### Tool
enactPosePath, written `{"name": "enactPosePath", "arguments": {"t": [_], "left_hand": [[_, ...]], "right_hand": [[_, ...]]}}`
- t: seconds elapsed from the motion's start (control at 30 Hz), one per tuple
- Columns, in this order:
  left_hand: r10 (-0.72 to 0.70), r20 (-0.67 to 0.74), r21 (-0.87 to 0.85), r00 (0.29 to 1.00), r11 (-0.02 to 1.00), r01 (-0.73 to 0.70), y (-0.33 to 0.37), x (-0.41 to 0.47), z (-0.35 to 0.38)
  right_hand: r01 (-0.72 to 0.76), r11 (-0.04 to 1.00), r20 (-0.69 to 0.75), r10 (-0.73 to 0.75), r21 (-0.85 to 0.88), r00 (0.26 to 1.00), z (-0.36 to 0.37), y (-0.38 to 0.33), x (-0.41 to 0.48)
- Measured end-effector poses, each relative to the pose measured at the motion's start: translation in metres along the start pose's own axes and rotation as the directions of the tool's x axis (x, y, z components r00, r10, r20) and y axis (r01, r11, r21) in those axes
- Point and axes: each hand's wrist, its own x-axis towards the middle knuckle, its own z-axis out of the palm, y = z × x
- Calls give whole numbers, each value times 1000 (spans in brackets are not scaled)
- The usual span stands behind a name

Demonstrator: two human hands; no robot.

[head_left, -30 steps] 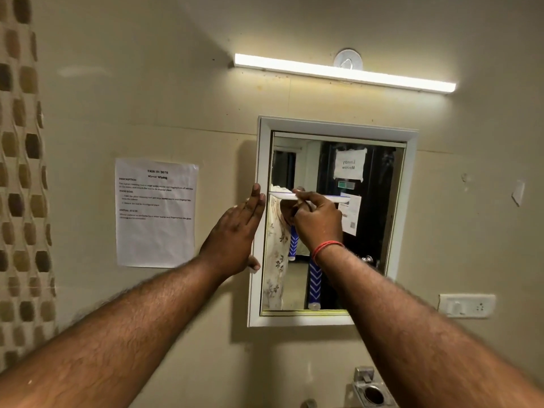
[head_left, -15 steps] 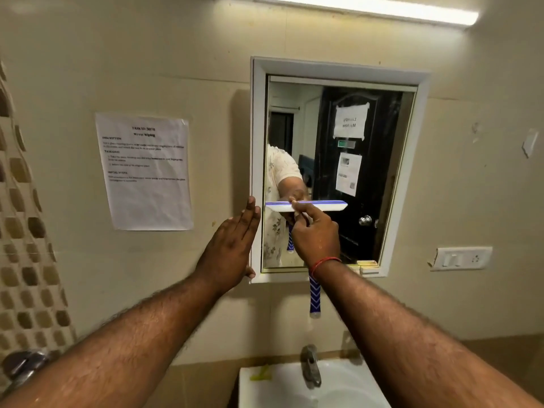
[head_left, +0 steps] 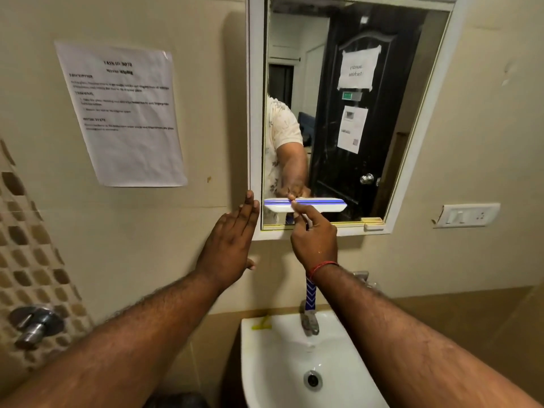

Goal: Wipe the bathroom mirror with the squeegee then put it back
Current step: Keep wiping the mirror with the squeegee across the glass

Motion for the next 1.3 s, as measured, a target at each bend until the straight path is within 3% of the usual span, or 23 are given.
{"name": "enactPosePath", "arguments": {"t": [0.43, 1.3], "left_hand": [[-23, 23, -18, 999, 1000, 24, 6, -17, 31], [-72, 21, -109, 997, 991, 74, 12, -28, 49]], "right_hand": [[-75, 994, 41, 78, -79, 996, 4, 39, -16], [-115, 976, 112, 137, -184, 984, -3, 12, -17]]}}
